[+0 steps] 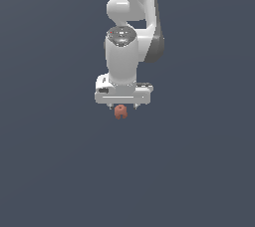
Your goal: Pick up the object and move it to a goal position.
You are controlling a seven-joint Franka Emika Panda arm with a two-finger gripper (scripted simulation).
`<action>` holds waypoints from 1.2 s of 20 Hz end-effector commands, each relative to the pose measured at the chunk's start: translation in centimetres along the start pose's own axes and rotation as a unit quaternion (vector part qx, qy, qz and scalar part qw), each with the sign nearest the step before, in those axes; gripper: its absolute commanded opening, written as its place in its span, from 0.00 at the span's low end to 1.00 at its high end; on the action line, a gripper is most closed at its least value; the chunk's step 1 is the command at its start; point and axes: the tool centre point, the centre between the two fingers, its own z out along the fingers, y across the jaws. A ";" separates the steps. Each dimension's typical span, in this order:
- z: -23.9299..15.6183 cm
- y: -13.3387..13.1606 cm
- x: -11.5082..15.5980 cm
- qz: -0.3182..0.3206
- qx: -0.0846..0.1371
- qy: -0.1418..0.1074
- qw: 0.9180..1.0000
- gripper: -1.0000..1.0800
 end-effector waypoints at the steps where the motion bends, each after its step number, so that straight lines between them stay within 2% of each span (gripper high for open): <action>1: 0.6 0.2 -0.4 -0.003 0.000 -0.001 1.000 0.96; 16: 7.6 1.7 -6.4 -0.046 0.005 -0.008 0.999 0.96; 24: 8.8 1.9 -7.7 -0.054 0.006 -0.009 0.998 0.96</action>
